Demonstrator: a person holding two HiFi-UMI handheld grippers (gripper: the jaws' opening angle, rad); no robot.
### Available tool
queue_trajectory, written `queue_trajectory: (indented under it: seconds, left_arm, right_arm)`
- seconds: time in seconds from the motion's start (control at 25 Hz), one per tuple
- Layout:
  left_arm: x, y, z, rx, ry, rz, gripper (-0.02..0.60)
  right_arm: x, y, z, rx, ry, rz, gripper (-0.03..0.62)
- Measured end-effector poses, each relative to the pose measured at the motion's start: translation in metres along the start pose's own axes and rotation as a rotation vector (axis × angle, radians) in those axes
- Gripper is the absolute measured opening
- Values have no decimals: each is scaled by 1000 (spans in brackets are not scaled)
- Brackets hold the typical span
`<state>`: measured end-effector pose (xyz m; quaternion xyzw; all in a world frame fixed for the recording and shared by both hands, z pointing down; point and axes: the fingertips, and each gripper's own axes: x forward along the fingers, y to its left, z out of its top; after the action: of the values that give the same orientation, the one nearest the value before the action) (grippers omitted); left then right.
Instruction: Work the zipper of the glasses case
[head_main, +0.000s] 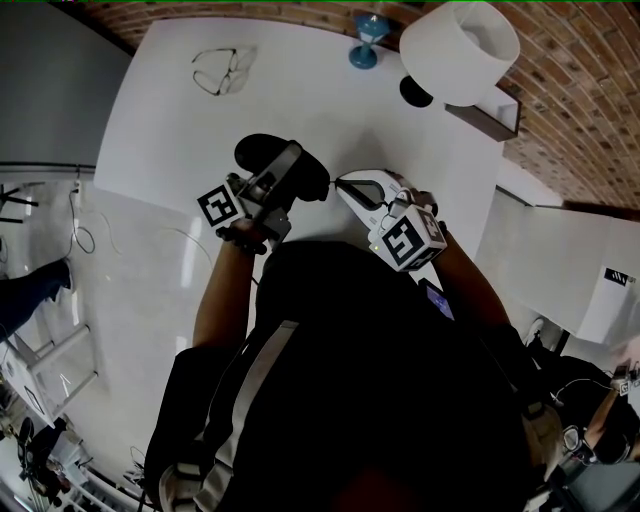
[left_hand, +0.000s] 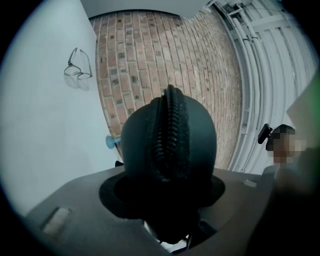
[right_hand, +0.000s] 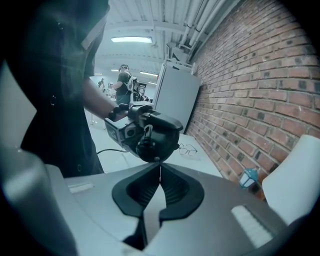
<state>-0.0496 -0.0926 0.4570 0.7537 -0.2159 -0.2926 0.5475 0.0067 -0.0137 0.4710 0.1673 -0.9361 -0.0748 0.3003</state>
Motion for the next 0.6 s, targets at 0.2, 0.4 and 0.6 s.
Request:
queue_trajectory:
  seconds: [0.2,0.4,0.6]
  left_arm:
    - [-1,1,-7,4,43,-1,235]
    - [2,2,-17,42,130,15,236]
    - [4,3,-18,21,170,0,238]
  right_arm:
    - [0,1,2,-5,4,-4,6]
    - [1,2,-2,1,9,6,12]
    - [1,3,0,7,-3,19,8]
